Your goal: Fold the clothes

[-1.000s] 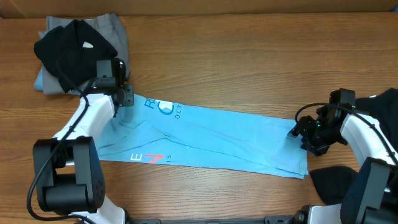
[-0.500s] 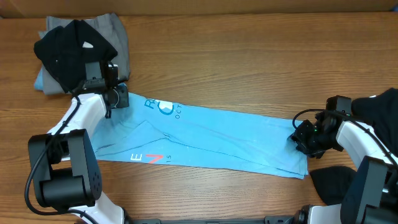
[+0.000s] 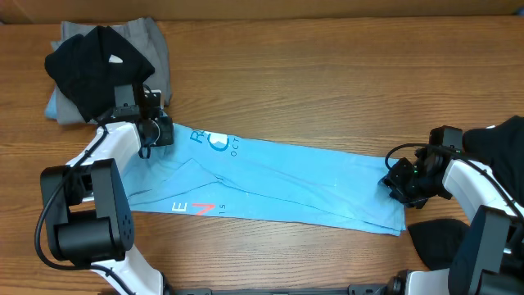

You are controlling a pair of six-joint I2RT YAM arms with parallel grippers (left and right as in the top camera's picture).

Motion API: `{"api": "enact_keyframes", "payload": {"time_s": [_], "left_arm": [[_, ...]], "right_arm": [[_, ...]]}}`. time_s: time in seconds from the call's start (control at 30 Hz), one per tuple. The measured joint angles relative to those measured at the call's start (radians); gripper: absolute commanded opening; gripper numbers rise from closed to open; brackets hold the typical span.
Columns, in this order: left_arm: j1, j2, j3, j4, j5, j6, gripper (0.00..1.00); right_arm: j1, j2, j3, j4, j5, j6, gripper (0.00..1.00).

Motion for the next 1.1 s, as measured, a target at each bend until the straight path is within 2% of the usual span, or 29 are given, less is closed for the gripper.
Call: {"api": "enact_keyframes", "payload": {"time_s": [0.3, 0.6, 0.63, 0.7, 0.87, 0.97, 1.1], "left_arm": [[0.008, -0.023, 0.007, -0.073, -0.015, -0.002, 0.04], [0.068, -0.122, 0.026, -0.151, -0.122, -0.002, 0.04], [0.074, -0.127, 0.028, -0.154, -0.13, -0.002, 0.05], [0.08, -0.129, 0.029, -0.173, -0.153, -0.002, 0.19], [0.08, -0.129, 0.035, -0.21, -0.187, -0.013, 0.19], [0.08, -0.129, 0.061, -0.288, -0.194, -0.016, 0.19], [0.08, -0.129, 0.131, -0.411, -0.201, -0.043, 0.24]], "right_arm": [[0.0, 0.0, 0.0, 0.0, 0.0, 0.0, 0.43], [0.0, 0.0, 0.0, 0.001, 0.0, 0.001, 0.43], [0.0, 0.0, 0.0, 0.001, 0.0, 0.0, 0.43], [0.0, 0.0, 0.0, 0.001, 0.0, 0.0, 0.43], [0.0, 0.0, 0.0, 0.0, 0.0, 0.001, 0.43], [0.0, 0.0, 0.0, 0.001, 0.0, 0.0, 0.43], [0.0, 0.0, 0.0, 0.001, 0.0, 0.0, 0.43]]}}
